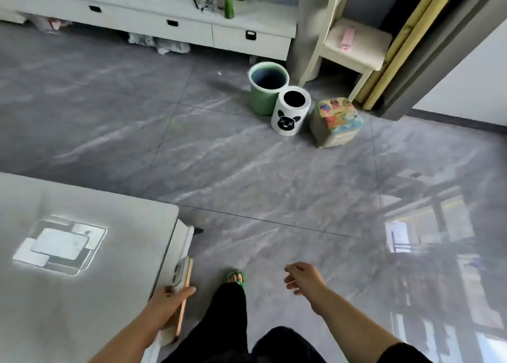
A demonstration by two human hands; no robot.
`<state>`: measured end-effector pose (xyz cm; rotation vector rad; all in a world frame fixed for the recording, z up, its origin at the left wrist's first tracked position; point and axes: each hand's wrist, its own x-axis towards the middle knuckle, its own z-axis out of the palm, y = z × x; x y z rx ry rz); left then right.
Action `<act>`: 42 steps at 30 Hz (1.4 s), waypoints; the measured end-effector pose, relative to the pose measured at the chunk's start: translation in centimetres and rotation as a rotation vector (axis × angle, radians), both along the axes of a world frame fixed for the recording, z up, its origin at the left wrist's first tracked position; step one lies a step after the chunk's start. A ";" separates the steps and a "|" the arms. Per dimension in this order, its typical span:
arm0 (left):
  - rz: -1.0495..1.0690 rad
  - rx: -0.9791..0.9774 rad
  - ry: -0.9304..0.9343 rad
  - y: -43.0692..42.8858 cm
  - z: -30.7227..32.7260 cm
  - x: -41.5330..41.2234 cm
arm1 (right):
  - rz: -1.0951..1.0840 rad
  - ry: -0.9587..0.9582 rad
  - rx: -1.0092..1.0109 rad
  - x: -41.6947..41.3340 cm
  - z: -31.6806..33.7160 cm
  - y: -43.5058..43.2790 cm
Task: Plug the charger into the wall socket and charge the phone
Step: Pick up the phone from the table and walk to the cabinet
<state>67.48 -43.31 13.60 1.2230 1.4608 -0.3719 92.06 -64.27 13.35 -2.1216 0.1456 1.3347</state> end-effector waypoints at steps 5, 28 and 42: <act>0.000 -0.003 -0.059 6.3 0.7 8.5 | -0.012 0.019 -0.080 6.4 0.3 3.0; 0.448 -0.081 -0.144 33.2 2.1 28.6 | 0.597 0.064 0.011 35.9 -0.6 49.6; 0.465 -0.103 -0.127 60.5 2.5 31.0 | 0.557 0.050 -0.044 38.6 -1.1 75.1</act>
